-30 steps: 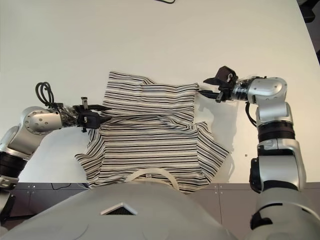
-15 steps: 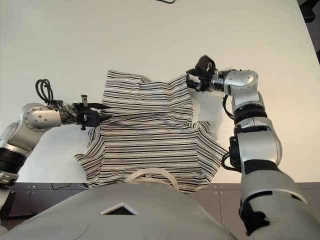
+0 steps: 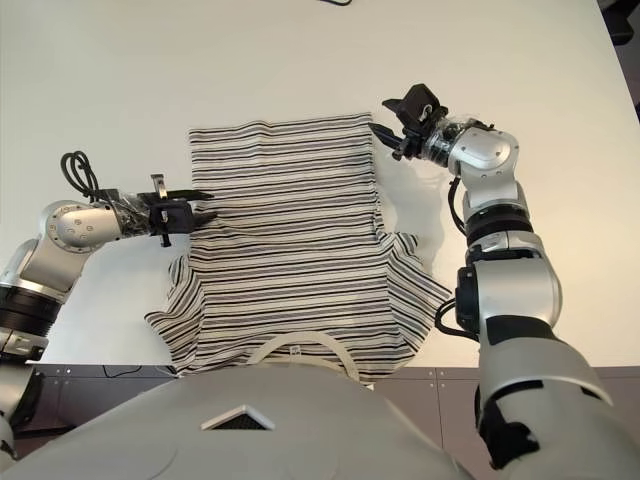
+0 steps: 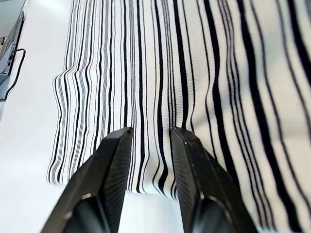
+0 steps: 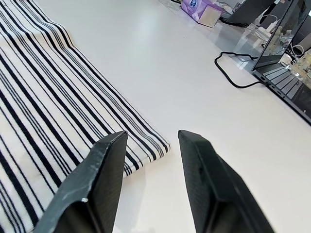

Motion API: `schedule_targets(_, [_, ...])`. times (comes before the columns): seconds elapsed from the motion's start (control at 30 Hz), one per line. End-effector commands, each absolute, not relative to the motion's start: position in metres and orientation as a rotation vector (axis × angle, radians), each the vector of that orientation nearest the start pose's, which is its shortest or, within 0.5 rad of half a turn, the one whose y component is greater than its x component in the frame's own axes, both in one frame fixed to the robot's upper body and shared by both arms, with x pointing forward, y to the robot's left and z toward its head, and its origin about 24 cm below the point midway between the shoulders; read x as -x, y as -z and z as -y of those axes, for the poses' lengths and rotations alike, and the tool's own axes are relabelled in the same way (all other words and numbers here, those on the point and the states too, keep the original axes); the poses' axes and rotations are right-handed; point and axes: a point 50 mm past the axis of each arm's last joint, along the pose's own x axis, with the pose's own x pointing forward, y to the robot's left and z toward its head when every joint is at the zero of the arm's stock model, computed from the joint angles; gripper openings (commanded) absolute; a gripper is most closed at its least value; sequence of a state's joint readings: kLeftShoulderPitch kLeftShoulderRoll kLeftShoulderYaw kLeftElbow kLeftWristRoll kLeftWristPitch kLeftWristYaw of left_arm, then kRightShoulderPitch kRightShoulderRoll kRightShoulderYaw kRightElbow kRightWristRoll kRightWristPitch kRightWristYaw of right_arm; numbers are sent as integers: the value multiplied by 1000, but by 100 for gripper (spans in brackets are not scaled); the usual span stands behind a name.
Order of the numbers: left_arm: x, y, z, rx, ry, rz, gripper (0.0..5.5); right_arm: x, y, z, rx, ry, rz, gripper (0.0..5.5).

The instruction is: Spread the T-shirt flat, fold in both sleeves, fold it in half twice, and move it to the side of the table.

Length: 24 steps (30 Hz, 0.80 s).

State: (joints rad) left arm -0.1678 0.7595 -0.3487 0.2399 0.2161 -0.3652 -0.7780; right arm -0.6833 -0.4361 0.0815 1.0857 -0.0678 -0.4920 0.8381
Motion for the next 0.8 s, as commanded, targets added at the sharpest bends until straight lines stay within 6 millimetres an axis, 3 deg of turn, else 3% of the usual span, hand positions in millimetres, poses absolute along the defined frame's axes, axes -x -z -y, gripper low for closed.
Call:
schedule_targets(0.03, [-253, -26, -208, -1028, 1122, -260, 149, -336, -61, 185, 552, -985, -65, 191])
schedule_targets(0.1, [-258, -23, -203, -1035, 1133, -257, 149, -330, -55, 177, 577, -1064, -84, 191])
schedule_targets(0.2, [-267, -18, -199, -1030, 1134, -265, 149, -317, -31, 182, 641, -1147, -228, 191])
schedule_targets(0.33, [-279, -12, -199, -1012, 1102, -300, 149, -320, -16, 193, 753, -1070, -354, 191])
schedule_targets(0.53, [-306, -5, -205, -1006, 949, -363, 149, -350, -30, 187, 910, -853, -351, 191])
schedule_targets(0.67, [-333, -39, -185, -921, 862, -119, 149, -360, -45, 181, 903, -826, -294, 191])
schedule_targets(0.8, [-325, -52, -178, -868, 924, 6, 149, -360, -57, 180, 831, -870, -203, 191])
